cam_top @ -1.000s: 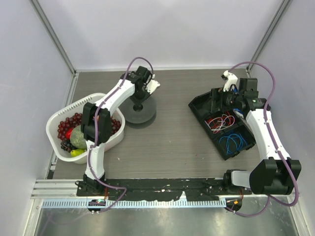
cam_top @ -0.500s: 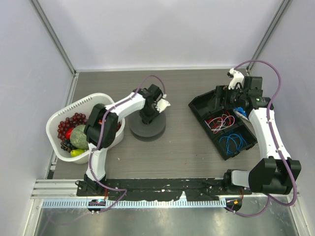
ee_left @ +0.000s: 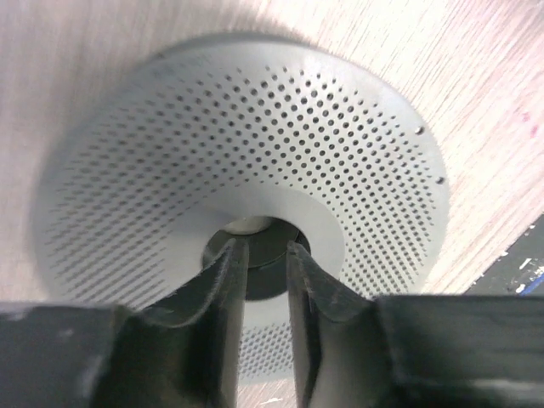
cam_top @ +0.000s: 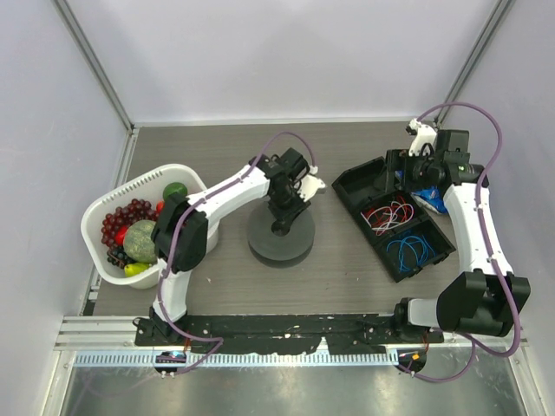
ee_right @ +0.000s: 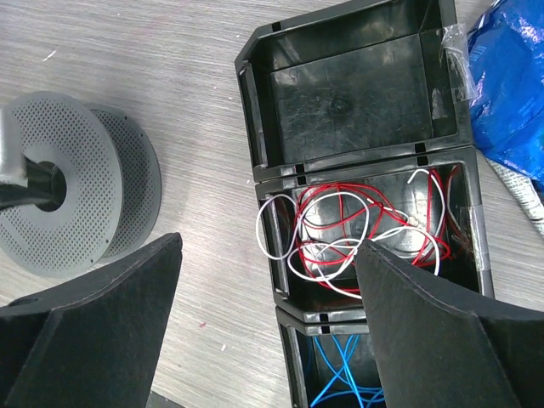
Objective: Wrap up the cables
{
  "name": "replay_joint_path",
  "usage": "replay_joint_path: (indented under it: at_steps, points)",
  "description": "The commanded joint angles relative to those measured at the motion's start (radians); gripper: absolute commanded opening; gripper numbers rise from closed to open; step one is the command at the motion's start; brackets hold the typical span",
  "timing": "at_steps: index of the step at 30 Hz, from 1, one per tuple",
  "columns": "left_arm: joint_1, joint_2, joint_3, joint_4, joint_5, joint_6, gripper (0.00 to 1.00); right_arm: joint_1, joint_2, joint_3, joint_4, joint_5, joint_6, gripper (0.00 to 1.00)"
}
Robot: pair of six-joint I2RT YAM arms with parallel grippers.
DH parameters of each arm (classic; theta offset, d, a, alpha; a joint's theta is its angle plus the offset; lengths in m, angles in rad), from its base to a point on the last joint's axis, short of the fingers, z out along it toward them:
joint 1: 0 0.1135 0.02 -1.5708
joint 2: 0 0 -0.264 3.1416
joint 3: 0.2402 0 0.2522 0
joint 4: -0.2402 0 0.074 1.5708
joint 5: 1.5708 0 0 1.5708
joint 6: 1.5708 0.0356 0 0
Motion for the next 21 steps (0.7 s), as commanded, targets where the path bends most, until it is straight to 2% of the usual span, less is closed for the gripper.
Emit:
replay_joint_path:
  at_steps: [1, 4, 6, 9, 11, 15, 19, 21]
  points:
    - [0.050, -0.072, 0.207, -0.131, 0.067, -0.005, 0.35, -0.005, 0.005, 0.104, -0.119, -0.016, -0.123, 0.88]
    - [0.090, -0.110, 0.338, -0.201, 0.100, -0.003, 0.55, -0.005, 0.007, 0.143, -0.238, 0.023, -0.217, 0.88]
    - [0.108, -0.141, 0.395, -0.230, 0.106, 0.001, 0.65, -0.005, 0.004, 0.152, -0.298, 0.062, -0.281, 0.88]
    - [0.133, -0.202, 0.406, -0.230, 0.101, -0.009, 0.81, -0.005, -0.001, 0.154, -0.387, 0.112, -0.369, 0.87]
    - [0.139, -0.257, 0.367, -0.195, 0.089, -0.023, 0.99, -0.005, -0.004, 0.155, -0.447, 0.143, -0.424, 0.86]
    - [0.150, -0.374, 0.260, -0.118, 0.113, -0.060, 1.00, -0.005, -0.030, 0.082, -0.545, 0.247, -0.562, 0.84]
    - [0.150, -0.458, 0.170, -0.051, 0.158, -0.110, 1.00, -0.005, -0.091, -0.045, -0.496, 0.388, -0.631, 0.82]
    - [0.152, -0.485, 0.122, 0.005, 0.112, -0.179, 1.00, -0.005, -0.110, -0.110, -0.454, 0.422, -0.654, 0.81]
